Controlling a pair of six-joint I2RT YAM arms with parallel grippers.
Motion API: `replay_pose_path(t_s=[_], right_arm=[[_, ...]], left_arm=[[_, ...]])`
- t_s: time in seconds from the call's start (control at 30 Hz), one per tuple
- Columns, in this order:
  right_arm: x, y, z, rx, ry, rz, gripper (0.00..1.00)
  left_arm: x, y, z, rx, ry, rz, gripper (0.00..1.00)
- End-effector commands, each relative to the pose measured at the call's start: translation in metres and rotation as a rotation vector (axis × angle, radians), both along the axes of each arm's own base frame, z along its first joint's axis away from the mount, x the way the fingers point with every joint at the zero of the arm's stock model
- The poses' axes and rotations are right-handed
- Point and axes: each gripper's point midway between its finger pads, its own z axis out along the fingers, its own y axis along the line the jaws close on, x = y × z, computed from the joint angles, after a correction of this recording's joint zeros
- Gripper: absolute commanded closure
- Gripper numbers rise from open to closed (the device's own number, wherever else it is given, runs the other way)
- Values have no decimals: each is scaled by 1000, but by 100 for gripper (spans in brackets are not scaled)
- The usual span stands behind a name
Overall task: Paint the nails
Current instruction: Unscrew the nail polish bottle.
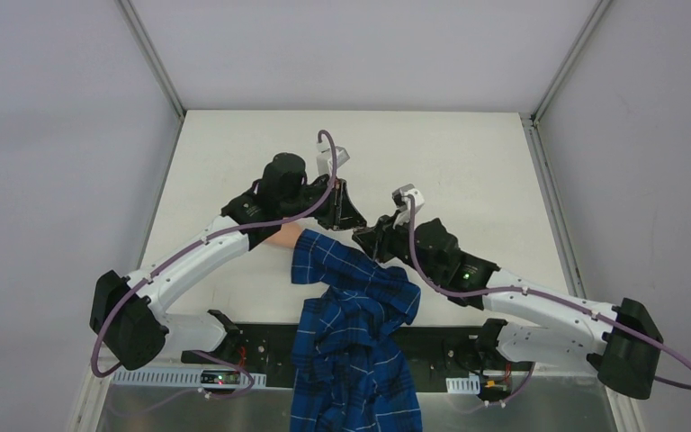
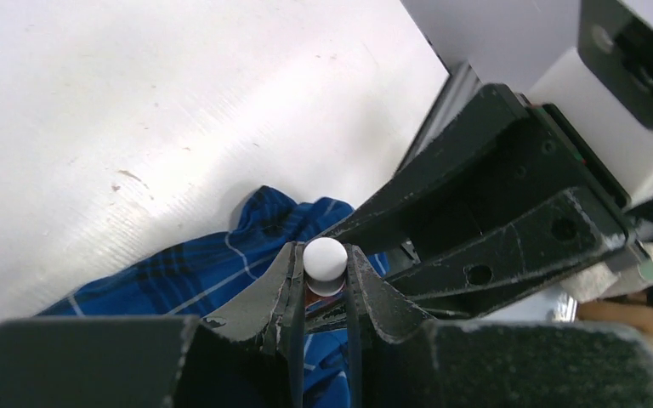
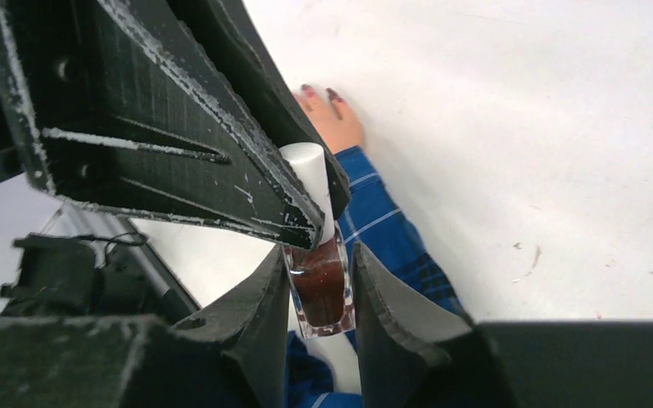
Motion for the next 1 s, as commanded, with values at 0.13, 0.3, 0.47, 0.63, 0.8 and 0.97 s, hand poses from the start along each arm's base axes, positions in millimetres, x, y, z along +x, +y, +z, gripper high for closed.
replay_pose_path(t_s=[0.13,0.3,0.47,0.63,0.8,0.97], right_arm=[[69,-35,26,2,-118,-435,100],[68,-33,19,14,-87,-441,100],[57,-47,15,96,-30,-450,100],[44,-54,14,109,4,-385,100],[27,-47,21,161,48,-193,100],[-11,-37,51,287,61,88,100]], left_arm=[[9,14,-29,64,122,140,100],[11,15,-25,60,103,146,77],[16,30,-8,52,0,216,23],[18,51,18,41,-160,276,13],[11,59,40,14,-273,259,10],[-10,47,60,-79,-283,138,10]])
